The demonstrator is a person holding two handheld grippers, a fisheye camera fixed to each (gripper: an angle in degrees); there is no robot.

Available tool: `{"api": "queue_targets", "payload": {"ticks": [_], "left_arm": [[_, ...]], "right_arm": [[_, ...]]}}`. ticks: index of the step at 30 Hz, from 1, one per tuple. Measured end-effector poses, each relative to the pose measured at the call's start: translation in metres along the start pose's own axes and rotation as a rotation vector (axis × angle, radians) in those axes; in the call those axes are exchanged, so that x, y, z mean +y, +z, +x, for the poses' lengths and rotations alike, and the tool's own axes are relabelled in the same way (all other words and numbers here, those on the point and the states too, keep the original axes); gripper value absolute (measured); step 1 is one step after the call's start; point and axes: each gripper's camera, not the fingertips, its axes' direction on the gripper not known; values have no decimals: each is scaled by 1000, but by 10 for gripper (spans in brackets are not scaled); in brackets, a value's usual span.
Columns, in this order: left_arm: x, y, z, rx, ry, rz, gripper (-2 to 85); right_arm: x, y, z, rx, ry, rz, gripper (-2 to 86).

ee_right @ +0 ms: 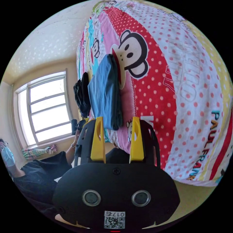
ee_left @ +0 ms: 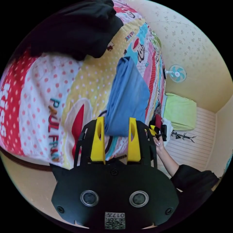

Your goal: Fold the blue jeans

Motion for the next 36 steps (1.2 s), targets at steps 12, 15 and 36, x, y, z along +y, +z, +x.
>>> {"api": "queue_targets", "payload": {"ticks": [12,15,36], "left_arm": [[5,16,31,4,-126,-88,78],[17,5,65,20,-35,-215,68],[42,71,567,595,685,-530,61]], "right_arm": [[40,51,-33,-73,36,-56,84],[66,22,-45,-148,-33,-1,63],[231,-455,-147,126,-536,727,49]]}}
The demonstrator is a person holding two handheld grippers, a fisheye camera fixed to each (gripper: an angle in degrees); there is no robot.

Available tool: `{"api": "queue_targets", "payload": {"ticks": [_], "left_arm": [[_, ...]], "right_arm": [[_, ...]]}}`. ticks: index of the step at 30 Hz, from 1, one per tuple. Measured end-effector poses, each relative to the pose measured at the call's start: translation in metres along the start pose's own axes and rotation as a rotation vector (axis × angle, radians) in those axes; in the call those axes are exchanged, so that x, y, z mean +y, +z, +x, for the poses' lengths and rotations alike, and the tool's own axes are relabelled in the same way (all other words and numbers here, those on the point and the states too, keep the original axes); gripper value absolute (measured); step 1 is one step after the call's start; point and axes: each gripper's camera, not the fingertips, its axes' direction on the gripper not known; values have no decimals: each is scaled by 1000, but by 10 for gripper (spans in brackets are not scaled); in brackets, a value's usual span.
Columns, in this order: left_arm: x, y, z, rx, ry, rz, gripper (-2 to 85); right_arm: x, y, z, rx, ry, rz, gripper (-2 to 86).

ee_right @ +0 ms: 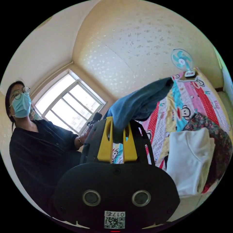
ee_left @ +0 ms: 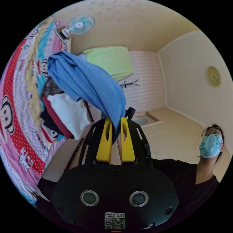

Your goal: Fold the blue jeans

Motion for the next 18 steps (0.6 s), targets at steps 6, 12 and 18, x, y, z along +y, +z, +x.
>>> {"api": "queue_targets", "payload": {"ticks": [6,12,18], "left_arm": [[34,86,-108,-383,-206,-432,68],[198,-162,-252,-811,-898,-362,7],[415,-404,-153,-704,-1546,325,-5]], "right_arm": [[157,-26,150,376,619,-82,78],[432,56,157,195,1373,-108,16],[539,183,54,243,1813,-294,5]]}}
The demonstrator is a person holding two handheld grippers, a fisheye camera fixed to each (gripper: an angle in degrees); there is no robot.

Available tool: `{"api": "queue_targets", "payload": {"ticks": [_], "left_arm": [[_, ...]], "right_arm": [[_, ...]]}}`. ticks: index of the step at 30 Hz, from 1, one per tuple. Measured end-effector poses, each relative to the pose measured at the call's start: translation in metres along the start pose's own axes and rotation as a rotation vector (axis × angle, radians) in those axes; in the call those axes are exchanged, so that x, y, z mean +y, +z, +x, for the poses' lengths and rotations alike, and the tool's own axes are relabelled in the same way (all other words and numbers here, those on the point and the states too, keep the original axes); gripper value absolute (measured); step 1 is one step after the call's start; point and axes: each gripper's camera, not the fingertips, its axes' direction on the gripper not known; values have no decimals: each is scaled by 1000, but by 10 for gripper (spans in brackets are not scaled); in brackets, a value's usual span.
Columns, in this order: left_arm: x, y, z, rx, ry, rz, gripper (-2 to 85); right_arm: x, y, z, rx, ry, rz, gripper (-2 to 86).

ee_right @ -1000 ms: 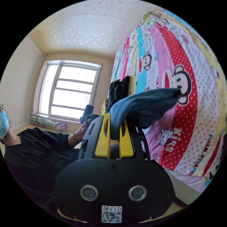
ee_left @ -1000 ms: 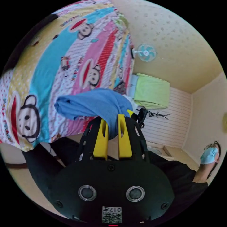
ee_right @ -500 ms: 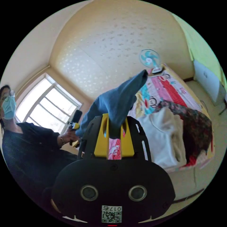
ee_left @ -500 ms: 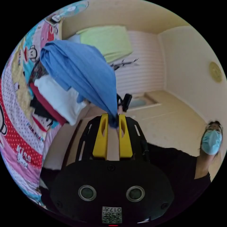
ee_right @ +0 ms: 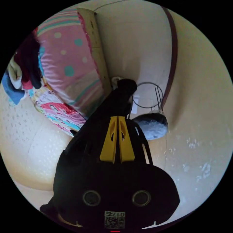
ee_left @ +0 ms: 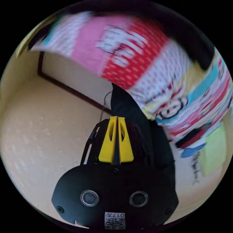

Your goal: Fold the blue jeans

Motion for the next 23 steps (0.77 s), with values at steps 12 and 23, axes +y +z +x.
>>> {"api": "queue_targets", "payload": {"ticks": [12,23], "left_arm": [[60,74,-121,518,-118,7,-2],[58,-81,6,117,461,431,68]], "right_arm": [[85,232,-454,60,-636,10,2],[479,460,-535,637,-1774,519,2]]}}
